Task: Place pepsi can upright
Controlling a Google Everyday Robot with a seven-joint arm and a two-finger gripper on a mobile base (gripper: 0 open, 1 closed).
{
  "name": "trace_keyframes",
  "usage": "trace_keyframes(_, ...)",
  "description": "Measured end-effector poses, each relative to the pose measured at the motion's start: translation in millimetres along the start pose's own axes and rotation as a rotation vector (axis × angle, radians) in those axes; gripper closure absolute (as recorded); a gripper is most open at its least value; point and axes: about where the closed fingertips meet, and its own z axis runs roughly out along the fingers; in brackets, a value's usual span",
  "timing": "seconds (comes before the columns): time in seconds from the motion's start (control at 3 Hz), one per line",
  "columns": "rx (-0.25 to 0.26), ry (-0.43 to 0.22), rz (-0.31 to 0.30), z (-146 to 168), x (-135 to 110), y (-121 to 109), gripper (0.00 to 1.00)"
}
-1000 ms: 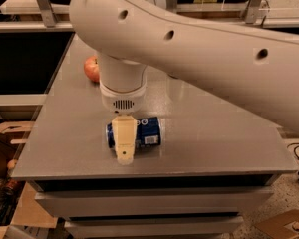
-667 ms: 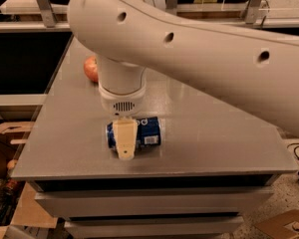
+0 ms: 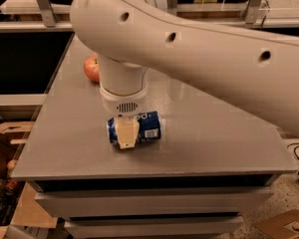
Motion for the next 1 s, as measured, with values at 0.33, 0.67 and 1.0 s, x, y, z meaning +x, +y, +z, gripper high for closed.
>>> trace_keyframes(0.33, 0.002, -0.015, -0.048, -12, -7, -1, 0.91)
trace_keyframes(0.67, 0.025, -0.081, -0.107, -45, -22, -5, 1.00)
trace_keyframes(1.0, 0.047, -0.261, -0.148, -87, -38, -15, 1.00)
